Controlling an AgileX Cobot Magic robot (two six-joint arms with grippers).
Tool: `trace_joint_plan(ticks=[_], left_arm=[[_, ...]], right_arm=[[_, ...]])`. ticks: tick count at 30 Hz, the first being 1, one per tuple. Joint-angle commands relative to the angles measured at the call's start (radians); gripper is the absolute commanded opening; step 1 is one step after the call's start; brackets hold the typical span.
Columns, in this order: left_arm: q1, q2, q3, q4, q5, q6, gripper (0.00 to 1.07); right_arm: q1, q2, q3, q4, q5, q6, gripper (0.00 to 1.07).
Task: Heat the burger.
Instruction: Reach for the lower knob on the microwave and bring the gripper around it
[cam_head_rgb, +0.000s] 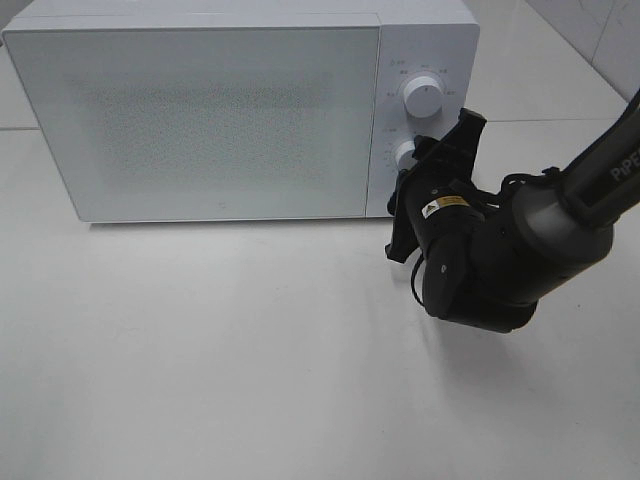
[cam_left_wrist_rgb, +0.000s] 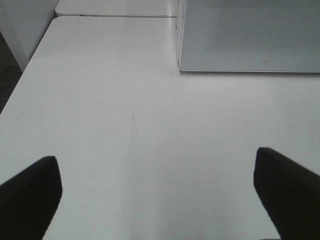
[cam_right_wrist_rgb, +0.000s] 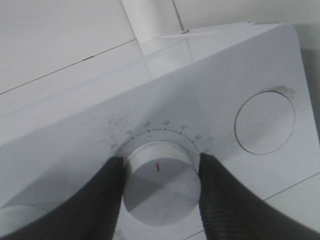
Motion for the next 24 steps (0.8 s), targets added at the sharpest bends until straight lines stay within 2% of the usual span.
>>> trace_joint_plan(ticks=[1,6,14,16,17,19,20,21,22,23,24], left_arm=[[0.000,-0.025,0.004,-0.007,-0.014,0.000,0.98],[0.000,-0.025,0.004,-0.007,-0.014,0.000,0.98],[0.000,-0.025,0.004,-0.007,-0.014,0.000,0.98],[0.000,-0.025,0.004,-0.007,-0.014,0.000,0.98],[0.000,-0.025,0.004,-0.007,-0.014,0.000,0.98],[0.000,-0.025,0.004,-0.007,-0.014,0.000,0.98],[0.000,-0.025,0.004,-0.007,-0.014,0.000,0.98],[0.000,-0.025,0.004,-0.007,-0.014,0.000,0.98],[0.000,-0.025,0.004,-0.007,-0.014,0.000,0.98],[0.000,-0.025,0.004,-0.007,-0.014,0.000,0.98],[0.000,-0.025,0.004,-0.007,-0.014,0.000,0.98]], right_arm=[[-0.001,-0.014,-0.021,-0.062,-0.198,0.006,0.00],[-0.001,-0.014,-0.021,-0.055,-0.198,0.002,0.00],[-0.001,-0.016,-0.021,-0.046,-0.199,-0.047,0.08],[-0.001,-0.016,-0.021,-0.021,-0.200,-0.047,0.14],[-0.001,-0.016,-0.021,-0.021,-0.200,-0.047,0.14],[-0.001,-0.016,-0.021,-0.008,-0.201,-0.055,0.24],[-0.001,-0.016,-0.021,-0.008,-0.201,-0.055,0.24],[-0.001,-0.016,-0.021,-0.003,-0.201,-0.058,0.34],[-0.001,-0.016,-0.021,-0.001,-0.201,-0.062,0.38],[-0.001,-0.016,-0.021,-0.001,-0.201,-0.062,0.38],[-0.001,-0.016,-0.021,0.002,-0.201,-0.075,0.46]])
